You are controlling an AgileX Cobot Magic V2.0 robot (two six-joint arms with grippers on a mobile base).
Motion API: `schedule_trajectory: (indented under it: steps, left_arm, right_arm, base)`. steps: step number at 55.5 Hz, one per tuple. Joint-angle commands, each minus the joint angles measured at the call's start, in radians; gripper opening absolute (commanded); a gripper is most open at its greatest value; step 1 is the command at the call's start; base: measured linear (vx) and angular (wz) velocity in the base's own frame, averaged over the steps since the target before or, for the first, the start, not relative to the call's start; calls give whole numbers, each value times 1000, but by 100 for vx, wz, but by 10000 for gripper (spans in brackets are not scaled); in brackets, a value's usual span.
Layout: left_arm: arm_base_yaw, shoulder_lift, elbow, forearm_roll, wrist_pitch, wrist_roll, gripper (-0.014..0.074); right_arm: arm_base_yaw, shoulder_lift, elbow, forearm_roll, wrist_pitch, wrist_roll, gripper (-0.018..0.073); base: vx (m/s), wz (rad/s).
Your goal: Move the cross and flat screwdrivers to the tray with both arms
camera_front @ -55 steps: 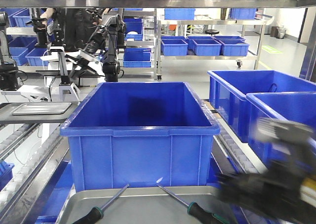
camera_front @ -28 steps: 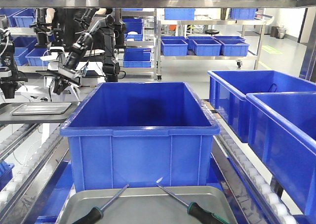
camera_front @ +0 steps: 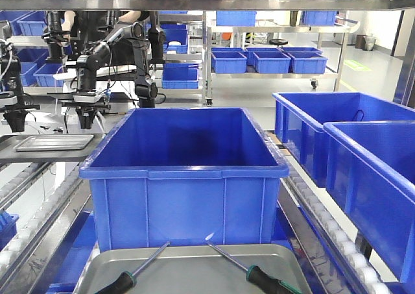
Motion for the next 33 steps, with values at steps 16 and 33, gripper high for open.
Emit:
schedule_trajectory:
  steps: [16, 33]
  left_arm:
    - [-2, -13, -24, -1, -88, -8, -6]
    - [-2, -13, -24, -1, -88, -8, -6]
  right_arm:
    - [-7, -6, 7, -15, -75, -3, -11]
    - [-7, -6, 7, -15, -69, -4, -9]
  base:
    - [0, 0]
    - [0, 0]
